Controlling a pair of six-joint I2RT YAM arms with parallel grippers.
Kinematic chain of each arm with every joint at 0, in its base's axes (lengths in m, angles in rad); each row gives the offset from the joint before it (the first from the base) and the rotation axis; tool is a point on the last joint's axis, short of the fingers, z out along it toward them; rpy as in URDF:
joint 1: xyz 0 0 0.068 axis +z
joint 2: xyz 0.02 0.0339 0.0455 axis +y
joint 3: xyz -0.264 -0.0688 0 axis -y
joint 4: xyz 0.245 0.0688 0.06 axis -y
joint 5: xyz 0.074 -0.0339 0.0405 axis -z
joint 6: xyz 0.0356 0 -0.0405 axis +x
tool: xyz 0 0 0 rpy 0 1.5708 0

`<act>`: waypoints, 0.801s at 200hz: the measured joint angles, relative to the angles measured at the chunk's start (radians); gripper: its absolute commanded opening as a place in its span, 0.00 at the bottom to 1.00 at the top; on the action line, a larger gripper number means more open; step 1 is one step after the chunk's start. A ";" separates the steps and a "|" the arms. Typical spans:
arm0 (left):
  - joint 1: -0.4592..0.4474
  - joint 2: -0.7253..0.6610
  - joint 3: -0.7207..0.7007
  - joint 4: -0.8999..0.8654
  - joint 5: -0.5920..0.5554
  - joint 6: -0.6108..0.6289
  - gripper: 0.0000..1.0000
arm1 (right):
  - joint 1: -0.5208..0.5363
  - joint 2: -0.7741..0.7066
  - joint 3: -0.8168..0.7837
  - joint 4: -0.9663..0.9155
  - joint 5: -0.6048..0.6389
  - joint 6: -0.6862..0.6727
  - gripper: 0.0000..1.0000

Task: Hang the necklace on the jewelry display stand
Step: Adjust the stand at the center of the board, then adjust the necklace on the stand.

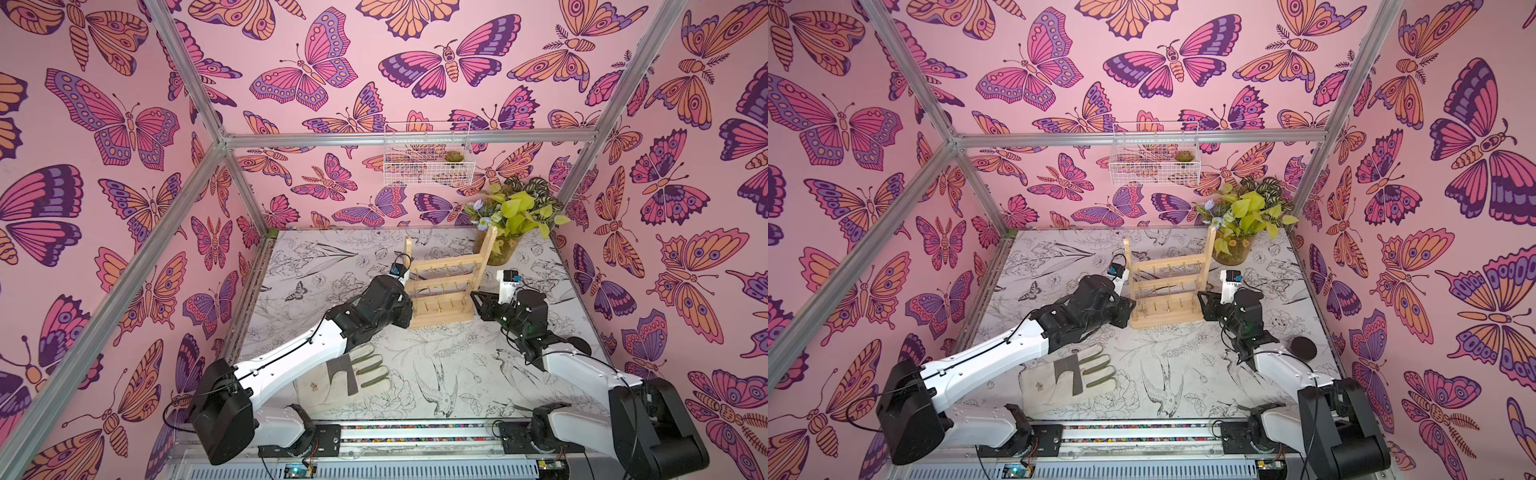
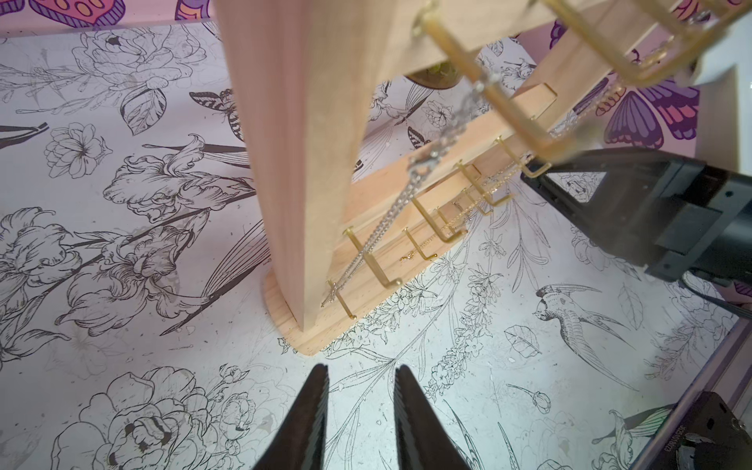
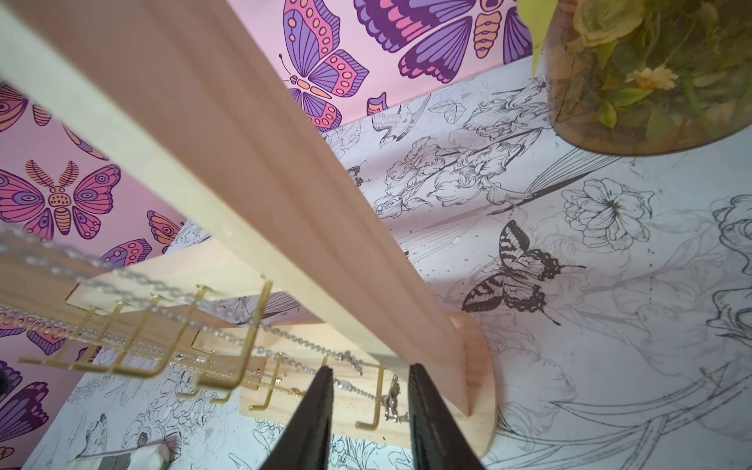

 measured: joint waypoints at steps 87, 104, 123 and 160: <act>0.000 -0.017 -0.017 0.001 0.002 0.000 0.30 | 0.040 0.066 -0.009 0.040 0.030 0.009 0.16; 0.003 -0.020 -0.019 0.002 0.002 0.000 0.30 | 0.041 0.084 -0.009 0.057 0.029 0.017 0.16; 0.006 -0.020 -0.022 0.004 0.002 0.000 0.31 | 0.042 0.099 -0.008 0.074 0.029 0.021 0.16; 0.006 -0.022 -0.027 0.013 0.002 0.000 0.30 | 0.049 0.121 -0.008 0.095 0.028 0.023 0.16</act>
